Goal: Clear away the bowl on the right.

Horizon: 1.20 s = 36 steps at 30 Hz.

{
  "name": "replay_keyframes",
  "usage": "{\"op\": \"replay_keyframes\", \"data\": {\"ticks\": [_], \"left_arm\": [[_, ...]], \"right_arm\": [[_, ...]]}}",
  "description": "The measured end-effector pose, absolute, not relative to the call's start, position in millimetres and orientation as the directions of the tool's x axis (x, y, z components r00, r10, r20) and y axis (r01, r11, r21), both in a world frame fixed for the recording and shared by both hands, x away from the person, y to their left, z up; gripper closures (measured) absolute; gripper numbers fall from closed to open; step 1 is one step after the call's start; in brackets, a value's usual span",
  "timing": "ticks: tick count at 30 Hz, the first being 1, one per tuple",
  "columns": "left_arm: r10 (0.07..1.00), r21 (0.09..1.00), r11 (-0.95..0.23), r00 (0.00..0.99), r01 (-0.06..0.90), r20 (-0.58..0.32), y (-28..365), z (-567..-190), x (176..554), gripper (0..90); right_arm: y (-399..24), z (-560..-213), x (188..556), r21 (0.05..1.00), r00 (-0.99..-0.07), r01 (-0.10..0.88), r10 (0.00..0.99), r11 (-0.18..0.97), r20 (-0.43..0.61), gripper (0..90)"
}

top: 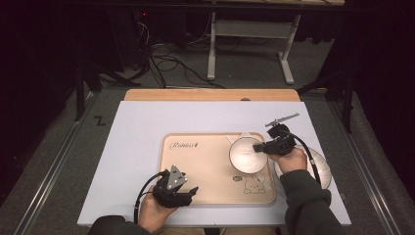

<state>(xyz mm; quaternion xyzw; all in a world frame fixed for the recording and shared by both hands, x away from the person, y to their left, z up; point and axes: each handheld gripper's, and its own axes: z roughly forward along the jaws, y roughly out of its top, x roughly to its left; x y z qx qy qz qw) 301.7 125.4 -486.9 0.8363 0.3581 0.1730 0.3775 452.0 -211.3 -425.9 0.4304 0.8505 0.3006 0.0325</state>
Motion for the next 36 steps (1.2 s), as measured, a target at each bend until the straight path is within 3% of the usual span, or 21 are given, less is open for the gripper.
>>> {"op": "replay_keyframes", "data": {"ticks": [12, 36], "left_arm": [[0.729, 0.751, -0.462, 0.684, 0.472, 0.018, 125, -488, 302, 36.7], [0.716, 0.756, -0.474, 0.698, 0.451, 0.032, 121, -489, 300, 36.8]], "right_arm": [[-181, -442, 480, 0.519, -0.606, 0.743, 0.755, 0.423, 0.252, 83.2], [-150, -466, 501, 0.474, -0.579, 0.771, 0.779, 0.425, 0.243, 83.0]]}}
